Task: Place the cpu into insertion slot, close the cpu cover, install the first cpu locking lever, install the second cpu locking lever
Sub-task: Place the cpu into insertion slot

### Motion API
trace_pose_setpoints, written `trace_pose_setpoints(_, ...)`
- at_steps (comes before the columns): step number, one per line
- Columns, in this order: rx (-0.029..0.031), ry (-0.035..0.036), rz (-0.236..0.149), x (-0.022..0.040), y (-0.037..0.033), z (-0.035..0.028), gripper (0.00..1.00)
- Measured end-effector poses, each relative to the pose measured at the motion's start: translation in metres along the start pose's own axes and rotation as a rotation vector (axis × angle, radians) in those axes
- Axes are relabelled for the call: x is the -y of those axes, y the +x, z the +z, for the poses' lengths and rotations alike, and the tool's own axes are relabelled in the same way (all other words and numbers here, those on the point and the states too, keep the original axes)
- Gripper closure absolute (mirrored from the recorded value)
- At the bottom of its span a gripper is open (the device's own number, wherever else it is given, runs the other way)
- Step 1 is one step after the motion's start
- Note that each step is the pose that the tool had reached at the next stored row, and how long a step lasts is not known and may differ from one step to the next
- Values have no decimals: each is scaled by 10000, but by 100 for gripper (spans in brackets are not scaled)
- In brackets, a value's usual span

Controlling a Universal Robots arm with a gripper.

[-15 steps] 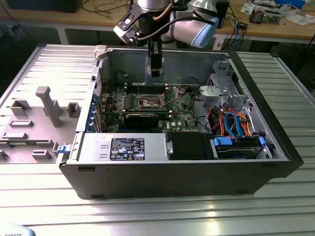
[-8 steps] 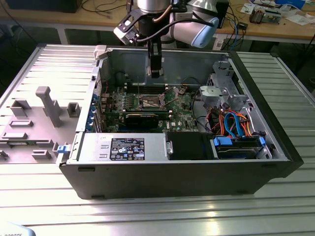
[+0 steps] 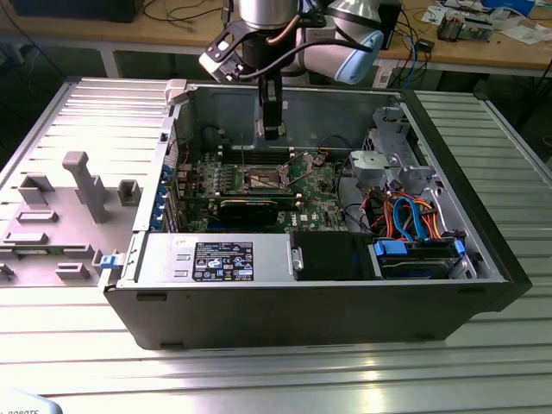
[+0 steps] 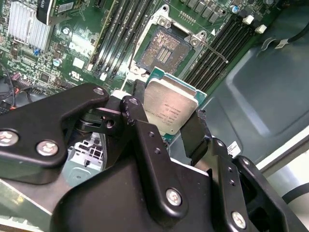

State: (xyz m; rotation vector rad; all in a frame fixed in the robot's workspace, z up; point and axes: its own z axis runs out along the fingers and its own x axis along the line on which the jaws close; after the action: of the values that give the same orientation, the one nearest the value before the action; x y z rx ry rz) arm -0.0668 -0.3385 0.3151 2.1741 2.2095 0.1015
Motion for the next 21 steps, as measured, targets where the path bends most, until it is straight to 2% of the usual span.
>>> trace_pose_setpoints(2,26,0,-3,2,10,26,46)
trace_pose_setpoints(7,28,0,-2,7,20,92,46)
trace_pose_setpoints(12,29,1,-3,14,25,190,46)
trace_pose_setpoints(15,30,0,-2,21,25,275,46)
trace_pose_setpoints(21,55,1,-88,28,32,377,46)
